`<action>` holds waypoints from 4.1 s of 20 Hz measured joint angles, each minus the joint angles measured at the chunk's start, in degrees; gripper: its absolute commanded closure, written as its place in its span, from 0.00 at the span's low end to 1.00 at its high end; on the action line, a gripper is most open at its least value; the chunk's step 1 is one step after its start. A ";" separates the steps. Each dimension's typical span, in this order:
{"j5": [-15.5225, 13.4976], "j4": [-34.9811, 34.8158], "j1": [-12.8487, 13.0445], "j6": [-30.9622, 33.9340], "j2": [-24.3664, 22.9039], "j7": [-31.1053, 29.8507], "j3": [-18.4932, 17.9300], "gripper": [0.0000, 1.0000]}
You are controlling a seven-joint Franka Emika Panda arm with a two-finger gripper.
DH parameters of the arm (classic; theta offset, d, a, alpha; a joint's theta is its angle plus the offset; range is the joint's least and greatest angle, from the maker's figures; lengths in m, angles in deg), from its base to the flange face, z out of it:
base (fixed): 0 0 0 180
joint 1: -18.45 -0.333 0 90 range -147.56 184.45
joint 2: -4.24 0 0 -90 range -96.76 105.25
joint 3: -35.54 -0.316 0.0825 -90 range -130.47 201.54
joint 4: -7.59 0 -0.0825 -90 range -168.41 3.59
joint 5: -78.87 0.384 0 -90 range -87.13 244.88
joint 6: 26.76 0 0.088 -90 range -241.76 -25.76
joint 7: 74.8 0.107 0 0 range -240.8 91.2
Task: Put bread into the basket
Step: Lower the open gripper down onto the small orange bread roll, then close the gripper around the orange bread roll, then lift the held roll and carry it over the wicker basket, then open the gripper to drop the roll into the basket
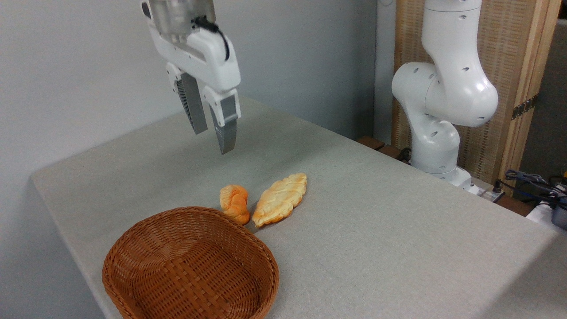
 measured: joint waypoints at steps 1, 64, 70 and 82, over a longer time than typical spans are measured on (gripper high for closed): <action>0.00 -2.62 0.16 -2.31 -0.26 -0.14 1.37 0.00; 4.14 3.36 1.22 -12.13 10.52 -2.55 -4.12 0.00; 4.14 5.01 1.49 -13.88 11.88 -5.33 -3.81 0.00; 4.14 5.46 1.50 -13.82 11.50 -5.33 -3.72 0.00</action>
